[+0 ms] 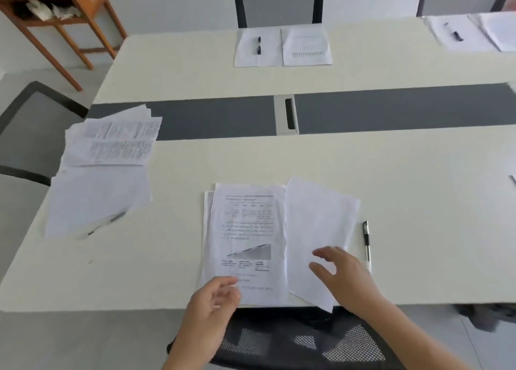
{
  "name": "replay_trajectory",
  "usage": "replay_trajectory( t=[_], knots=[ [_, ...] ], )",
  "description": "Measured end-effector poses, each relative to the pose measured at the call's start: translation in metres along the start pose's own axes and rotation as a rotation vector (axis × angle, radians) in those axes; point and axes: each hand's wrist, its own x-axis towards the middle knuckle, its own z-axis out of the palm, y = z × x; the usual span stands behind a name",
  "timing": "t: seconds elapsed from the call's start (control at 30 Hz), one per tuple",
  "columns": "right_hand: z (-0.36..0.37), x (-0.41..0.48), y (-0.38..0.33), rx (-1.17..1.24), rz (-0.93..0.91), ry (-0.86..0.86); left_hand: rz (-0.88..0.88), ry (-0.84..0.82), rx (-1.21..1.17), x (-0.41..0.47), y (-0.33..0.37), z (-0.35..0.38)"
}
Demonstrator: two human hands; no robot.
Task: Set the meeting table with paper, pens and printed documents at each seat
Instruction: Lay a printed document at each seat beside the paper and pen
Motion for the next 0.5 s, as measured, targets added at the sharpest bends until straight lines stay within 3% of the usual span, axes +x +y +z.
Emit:
replay_trajectory(
  t=[0.1, 0.23, 0.43, 0.5],
  knots=[
    [0.023, 0.035, 0.009, -0.266, -0.059, -0.101, 0.102, -0.032, 0.254, 0.035, 0.001, 0.029],
    [0.047, 0.062, 0.032, -0.426, -0.127, -0.263, 0.245, -0.111, 0.556, 0.084, -0.002, 0.062],
    [0.025, 0.064, 0.073, -0.431, -0.133, -0.252, 0.489, -0.271, 0.932, 0.126, 0.009, 0.105],
    [0.017, 0.058, 0.083, -0.348, -0.106, -0.118, 0.547, -0.336, 1.05, 0.132, 0.012, 0.118]
  ],
)
